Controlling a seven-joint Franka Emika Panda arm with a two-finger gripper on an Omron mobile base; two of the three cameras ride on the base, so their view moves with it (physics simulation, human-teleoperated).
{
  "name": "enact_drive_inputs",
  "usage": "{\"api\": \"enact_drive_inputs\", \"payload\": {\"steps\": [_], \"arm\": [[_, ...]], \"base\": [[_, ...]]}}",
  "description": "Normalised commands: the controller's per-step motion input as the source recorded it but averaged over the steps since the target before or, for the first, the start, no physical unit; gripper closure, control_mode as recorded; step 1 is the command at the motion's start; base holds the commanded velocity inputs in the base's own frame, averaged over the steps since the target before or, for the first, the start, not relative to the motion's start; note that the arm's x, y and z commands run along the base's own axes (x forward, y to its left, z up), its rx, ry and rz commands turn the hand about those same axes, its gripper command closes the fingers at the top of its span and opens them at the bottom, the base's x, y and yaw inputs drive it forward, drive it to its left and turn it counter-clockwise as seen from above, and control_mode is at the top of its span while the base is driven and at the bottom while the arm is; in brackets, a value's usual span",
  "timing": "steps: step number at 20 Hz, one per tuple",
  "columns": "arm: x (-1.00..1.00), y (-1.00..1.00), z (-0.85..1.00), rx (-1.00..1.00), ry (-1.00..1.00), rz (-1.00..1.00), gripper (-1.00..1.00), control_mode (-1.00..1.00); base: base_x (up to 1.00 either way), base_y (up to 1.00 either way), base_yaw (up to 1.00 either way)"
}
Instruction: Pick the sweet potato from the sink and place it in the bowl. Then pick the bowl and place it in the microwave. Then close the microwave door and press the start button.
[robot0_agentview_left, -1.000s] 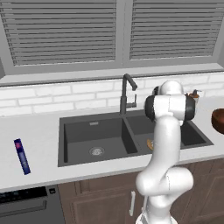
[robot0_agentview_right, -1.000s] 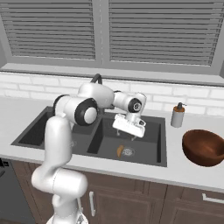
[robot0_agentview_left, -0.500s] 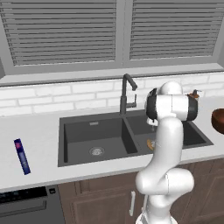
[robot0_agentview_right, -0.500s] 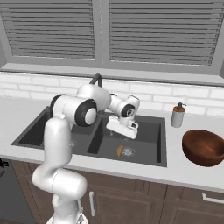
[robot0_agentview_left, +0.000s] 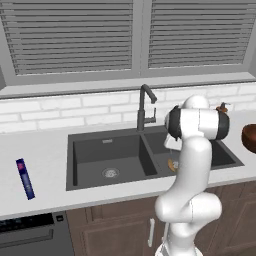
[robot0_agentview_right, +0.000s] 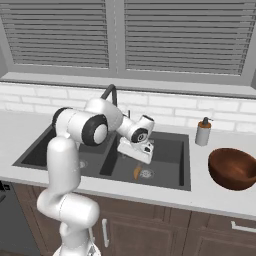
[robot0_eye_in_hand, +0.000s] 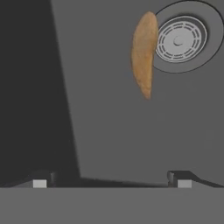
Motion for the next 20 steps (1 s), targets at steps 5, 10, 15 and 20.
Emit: {"api": "enact_drive_inputs", "payload": {"steps": [5, 10, 15, 20], "arm": [[0.20, -0.21, -0.25, 0.00, 0.03, 0.00, -1.00, -1.00], [0.26, -0.24, -0.34, 0.00, 0.04, 0.00, -1.00, -1.00], [0.30, -0.03, -0.32, 0.00, 0.00, 0.00, -1.00, -1.00], [0.32, 0.00, -0.32, 0.00, 0.00, 0.00, -1.00, -1.00]], "base": [[0.00, 0.00, 0.00], [0.00, 0.00, 0.00], [0.00, 0.00, 0.00], [0.00, 0.00, 0.00]]}}
